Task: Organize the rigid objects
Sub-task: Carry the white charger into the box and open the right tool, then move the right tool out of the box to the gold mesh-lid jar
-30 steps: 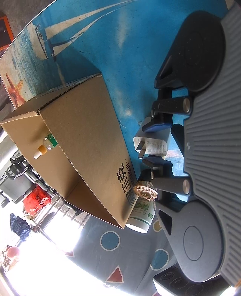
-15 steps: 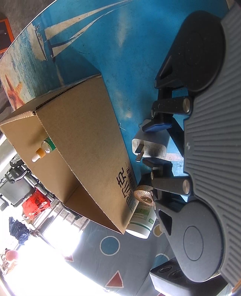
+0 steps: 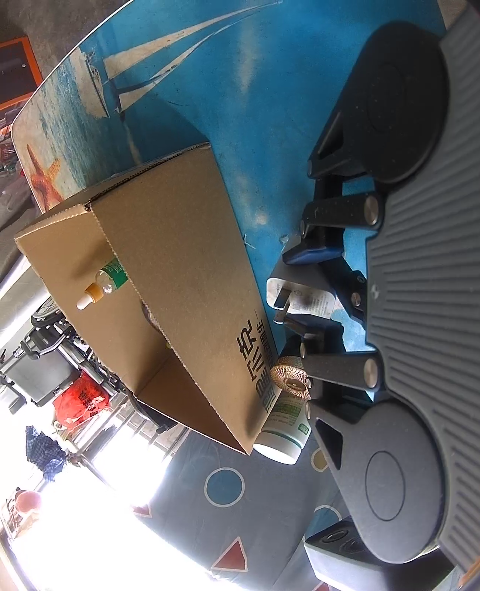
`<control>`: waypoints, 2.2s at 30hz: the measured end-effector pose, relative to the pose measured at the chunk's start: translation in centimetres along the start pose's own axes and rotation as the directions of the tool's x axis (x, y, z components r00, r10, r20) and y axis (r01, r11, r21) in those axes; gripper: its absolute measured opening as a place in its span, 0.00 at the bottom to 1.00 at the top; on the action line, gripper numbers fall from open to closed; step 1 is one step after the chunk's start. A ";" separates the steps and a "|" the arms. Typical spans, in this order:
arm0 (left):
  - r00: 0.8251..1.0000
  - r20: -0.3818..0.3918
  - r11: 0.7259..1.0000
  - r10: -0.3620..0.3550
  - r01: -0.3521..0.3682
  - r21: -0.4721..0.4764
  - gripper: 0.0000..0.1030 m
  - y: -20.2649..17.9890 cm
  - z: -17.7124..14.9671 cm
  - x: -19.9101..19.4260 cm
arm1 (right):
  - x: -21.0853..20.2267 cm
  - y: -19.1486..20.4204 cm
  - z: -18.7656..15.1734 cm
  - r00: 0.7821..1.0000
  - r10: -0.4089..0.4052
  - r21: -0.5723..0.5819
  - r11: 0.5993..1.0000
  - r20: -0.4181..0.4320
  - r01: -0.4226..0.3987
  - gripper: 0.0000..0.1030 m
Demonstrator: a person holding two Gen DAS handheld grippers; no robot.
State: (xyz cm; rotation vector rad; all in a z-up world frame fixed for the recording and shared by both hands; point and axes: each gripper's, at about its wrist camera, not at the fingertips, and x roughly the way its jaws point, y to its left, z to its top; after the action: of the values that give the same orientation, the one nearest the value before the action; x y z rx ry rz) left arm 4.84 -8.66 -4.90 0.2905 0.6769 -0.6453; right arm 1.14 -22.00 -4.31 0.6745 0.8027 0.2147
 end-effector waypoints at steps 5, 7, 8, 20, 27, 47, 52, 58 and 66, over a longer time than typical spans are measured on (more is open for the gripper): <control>0.996 0.084 0.999 0.041 -0.042 0.014 0.32 -0.5 1.6 -3.0 | -2.6 2.5 0.8 0.998 0.031 -0.063 0.998 0.063 -0.027 0.29; 0.990 0.126 0.998 0.060 -0.062 0.015 0.32 -0.6 2.6 -4.3 | -3.7 3.8 1.4 0.994 0.046 -0.102 0.994 0.094 -0.036 0.29; 0.987 0.145 0.997 0.070 -0.073 0.015 0.32 -0.6 3.4 -4.7 | -4.3 4.4 1.9 0.993 0.054 -0.123 0.992 0.109 -0.040 0.29; 0.985 0.164 0.989 0.057 -0.033 -0.141 0.31 3.8 13.6 -1.5 | -3.9 7.9 14.0 0.990 0.052 -0.337 0.941 0.129 -0.006 0.29; 1.000 -0.002 0.966 -0.025 0.024 -0.259 0.31 8.1 16.9 6.9 | 3.2 4.9 21.7 0.998 -0.057 -0.322 0.945 -0.003 0.053 0.29; 0.977 -0.196 0.917 -0.088 0.002 -0.399 0.31 11.4 18.3 17.2 | 13.2 -0.3 26.8 0.986 -0.135 -0.326 0.940 -0.098 0.097 0.27; 0.973 -0.204 0.910 -0.106 0.012 -0.414 0.31 11.2 18.0 17.8 | 13.3 -0.1 26.7 0.986 -0.138 -0.340 0.935 -0.092 0.099 0.27; 0.975 -0.197 0.904 -0.107 0.013 -0.427 0.31 11.0 18.0 17.5 | 12.8 0.0 26.6 0.990 -0.116 -0.323 0.943 -0.084 0.083 0.27; 0.988 -0.135 0.922 -0.079 0.020 -0.388 0.60 10.3 18.5 12.9 | 7.3 0.8 25.8 1.000 -0.009 -0.270 0.963 -0.006 0.007 0.28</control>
State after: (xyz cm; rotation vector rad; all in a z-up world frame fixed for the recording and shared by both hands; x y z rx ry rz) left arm 28.09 -14.94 0.90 -0.0466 0.9404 -0.5275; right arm 24.84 -30.54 4.78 0.4130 0.7658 0.3132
